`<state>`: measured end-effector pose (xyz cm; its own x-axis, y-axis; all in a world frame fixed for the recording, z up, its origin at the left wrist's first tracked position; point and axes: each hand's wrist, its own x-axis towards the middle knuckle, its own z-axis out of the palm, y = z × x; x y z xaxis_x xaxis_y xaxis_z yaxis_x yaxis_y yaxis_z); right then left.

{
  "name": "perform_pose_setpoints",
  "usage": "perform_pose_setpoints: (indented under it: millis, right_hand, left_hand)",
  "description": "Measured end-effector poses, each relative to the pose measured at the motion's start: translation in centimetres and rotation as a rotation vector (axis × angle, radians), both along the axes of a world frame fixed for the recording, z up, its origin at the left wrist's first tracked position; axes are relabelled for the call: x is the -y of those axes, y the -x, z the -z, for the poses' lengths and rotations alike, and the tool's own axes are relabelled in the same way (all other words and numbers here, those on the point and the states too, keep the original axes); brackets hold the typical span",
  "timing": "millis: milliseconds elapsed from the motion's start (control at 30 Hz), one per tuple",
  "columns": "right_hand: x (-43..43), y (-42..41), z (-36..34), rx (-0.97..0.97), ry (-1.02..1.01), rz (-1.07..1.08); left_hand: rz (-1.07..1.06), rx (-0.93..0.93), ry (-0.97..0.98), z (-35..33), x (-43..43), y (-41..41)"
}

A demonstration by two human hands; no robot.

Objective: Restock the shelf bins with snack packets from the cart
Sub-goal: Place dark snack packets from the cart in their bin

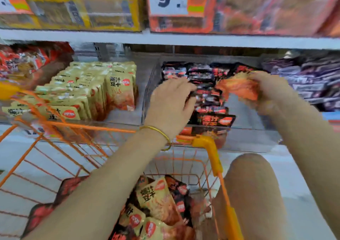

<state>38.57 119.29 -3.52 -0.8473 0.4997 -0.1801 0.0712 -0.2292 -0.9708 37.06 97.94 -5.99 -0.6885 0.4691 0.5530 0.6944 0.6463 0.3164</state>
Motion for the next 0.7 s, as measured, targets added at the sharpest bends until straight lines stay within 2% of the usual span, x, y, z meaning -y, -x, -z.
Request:
perform_pose_setpoints:
  millis: [100, 167, 200, 300, 433, 567, 700]
  right_hand:
    - [-3.4, 4.0, 1.7, 0.015, -0.123, 0.155]
    - [-5.1, 6.0, 3.4, 0.095, -0.346, 0.345]
    - [-5.4, 6.4, 4.2, 0.148, -0.465, 0.374]
    - [-5.1, 8.1, 6.7, 0.226, -0.694, 0.253]
    - [-4.3, 9.4, 7.8, 0.229, -0.66, 0.215]
    - [-5.1, 10.1, 8.1, 0.43, -0.946, 0.208]
    - [-5.1, 11.3, 8.5, 0.329, -0.865, 0.193]
  left_hand:
    - [-0.024, 0.0, 0.165, 1.3, -1.3, 0.6]
    - [-0.042, 0.011, 0.203, 2.2, -1.5, 0.8]
    - [-0.045, 0.018, 0.202, 2.6, -1.5, 0.8]
    - [-0.059, 0.013, 0.227, 3.8, -1.4, 0.8]
    - [-0.06, -0.016, 0.264, 4.4, -1.2, 0.9]
    - [-0.061, -0.026, 0.254, 4.4, -1.2, 1.0]
    - [-0.056, -0.045, 0.243, 4.5, -1.1, 1.0]
